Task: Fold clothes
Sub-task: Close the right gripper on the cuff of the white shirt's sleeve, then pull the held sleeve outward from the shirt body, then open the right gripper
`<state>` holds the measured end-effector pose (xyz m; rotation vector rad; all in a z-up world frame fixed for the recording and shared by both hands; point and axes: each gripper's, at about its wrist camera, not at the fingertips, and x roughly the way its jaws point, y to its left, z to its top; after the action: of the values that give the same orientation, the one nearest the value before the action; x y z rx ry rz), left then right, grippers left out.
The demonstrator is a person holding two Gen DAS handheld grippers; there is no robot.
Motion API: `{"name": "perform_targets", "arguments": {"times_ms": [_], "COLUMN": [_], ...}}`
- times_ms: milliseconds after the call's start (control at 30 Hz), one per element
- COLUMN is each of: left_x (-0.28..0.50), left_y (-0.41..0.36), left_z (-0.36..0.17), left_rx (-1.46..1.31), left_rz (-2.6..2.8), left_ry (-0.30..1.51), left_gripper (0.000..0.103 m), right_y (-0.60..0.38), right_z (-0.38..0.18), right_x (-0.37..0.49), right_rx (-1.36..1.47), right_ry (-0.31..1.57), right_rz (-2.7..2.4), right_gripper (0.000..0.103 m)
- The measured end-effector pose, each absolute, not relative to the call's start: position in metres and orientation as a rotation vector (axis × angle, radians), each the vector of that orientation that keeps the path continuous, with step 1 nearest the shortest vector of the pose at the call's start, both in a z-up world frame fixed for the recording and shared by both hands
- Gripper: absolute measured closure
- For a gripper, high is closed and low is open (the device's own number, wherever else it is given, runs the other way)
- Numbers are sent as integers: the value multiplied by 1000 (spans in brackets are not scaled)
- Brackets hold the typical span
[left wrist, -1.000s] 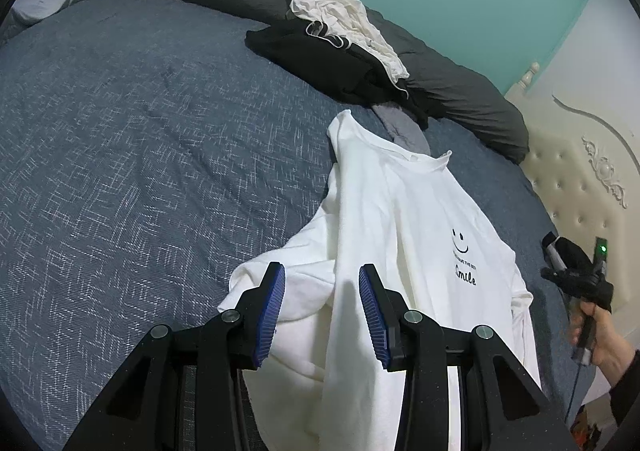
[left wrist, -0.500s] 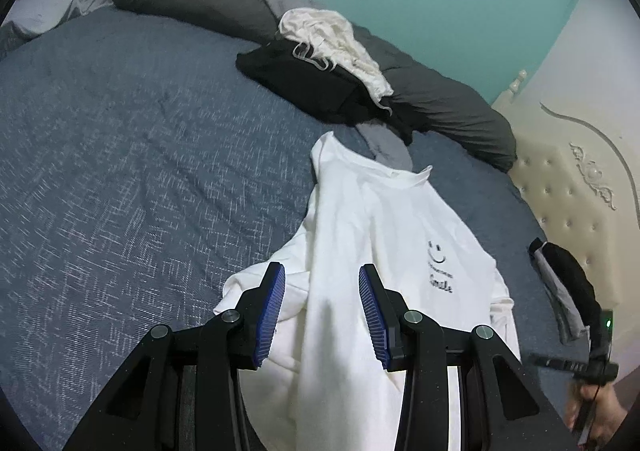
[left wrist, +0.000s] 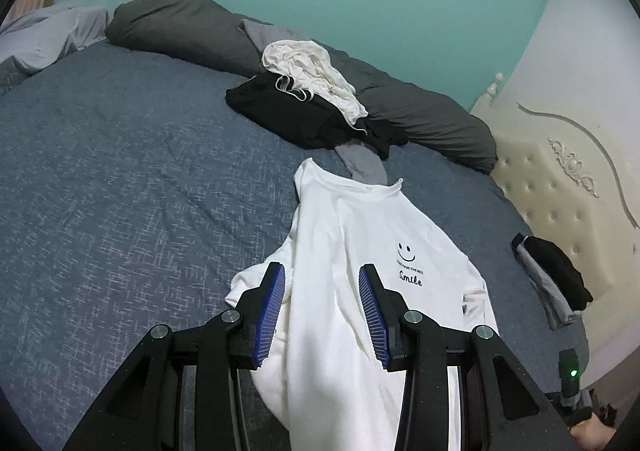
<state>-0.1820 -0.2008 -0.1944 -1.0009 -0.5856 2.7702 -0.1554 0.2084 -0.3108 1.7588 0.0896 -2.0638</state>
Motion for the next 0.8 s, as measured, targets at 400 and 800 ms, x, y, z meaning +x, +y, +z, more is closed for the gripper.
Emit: {"name": "perform_targets", "arguments": {"times_ms": [400,800], "left_x": [-172,-161], "left_y": [-206,-188], "left_z": [-179,-170], "left_rx": [-976,-1047], "left_rz": [2798,2779], "left_ry": [-557,-499], "left_gripper": [61,61], "right_y": [229,356], "right_z": [-307,-213], "right_x": [-144,-178], "right_rx": [1703,1535], "right_ry": [108,-176], "right_rz": [-2119,-2373], "right_gripper": [101,101]}}
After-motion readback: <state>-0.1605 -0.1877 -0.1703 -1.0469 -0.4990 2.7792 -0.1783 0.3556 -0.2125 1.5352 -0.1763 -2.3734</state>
